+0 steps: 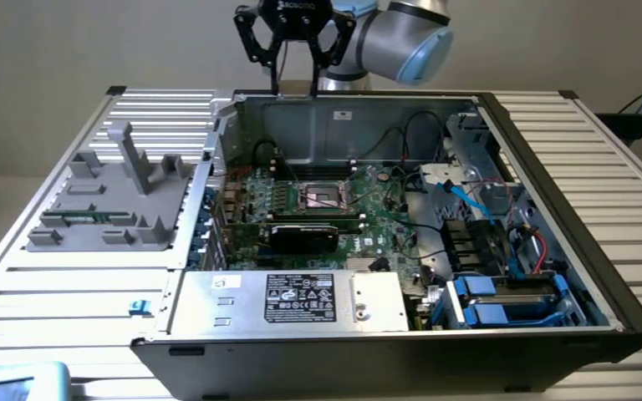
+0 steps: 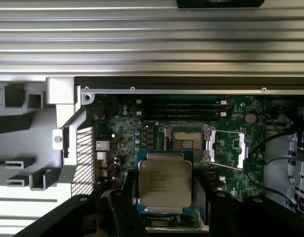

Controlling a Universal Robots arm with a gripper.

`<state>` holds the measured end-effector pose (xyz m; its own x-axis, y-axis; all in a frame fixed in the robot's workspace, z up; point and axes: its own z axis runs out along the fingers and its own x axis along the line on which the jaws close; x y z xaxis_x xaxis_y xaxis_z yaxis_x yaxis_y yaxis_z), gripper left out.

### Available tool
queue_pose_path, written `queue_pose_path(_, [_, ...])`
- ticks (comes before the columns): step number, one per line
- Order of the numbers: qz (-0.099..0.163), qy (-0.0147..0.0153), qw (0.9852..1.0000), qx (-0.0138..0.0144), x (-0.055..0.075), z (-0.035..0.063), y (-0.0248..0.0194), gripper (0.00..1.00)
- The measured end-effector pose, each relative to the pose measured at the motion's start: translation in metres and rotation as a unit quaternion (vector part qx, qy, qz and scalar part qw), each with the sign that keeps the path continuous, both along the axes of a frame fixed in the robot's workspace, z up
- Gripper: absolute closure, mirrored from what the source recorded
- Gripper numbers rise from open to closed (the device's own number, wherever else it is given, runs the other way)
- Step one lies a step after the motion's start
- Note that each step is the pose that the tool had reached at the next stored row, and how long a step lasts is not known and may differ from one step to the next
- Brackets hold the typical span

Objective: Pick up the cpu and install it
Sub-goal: 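Pick up the cpu and move it towards the insertion slot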

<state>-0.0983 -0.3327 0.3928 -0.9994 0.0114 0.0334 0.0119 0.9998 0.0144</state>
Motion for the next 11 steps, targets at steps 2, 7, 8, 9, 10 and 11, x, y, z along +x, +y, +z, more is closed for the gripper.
queue_pose_path(2, [0.0,0.0,1.0,0.0,0.005,0.0,0.0,0.45])
queue_pose_path(7, [-0.001,0.0,1.0,0.0,0.015,-0.0006,0.0,0.45])
queue_pose_path(8, [-0.001,0.0,1.0,0.0,0.017,-0.0008,0.0,0.45])
queue_pose_path(9, [-0.001,0.0,1.0,0.0,0.019,-0.001,-0.0001,0.45])
queue_pose_path(10, [-0.001,0.0,1.0,0.0,0.021,-0.0012,0.0,0.45])
queue_pose_path(11, [-0.001,0.0,1.0,0.0,0.023,-0.0015,0.0,0.45])
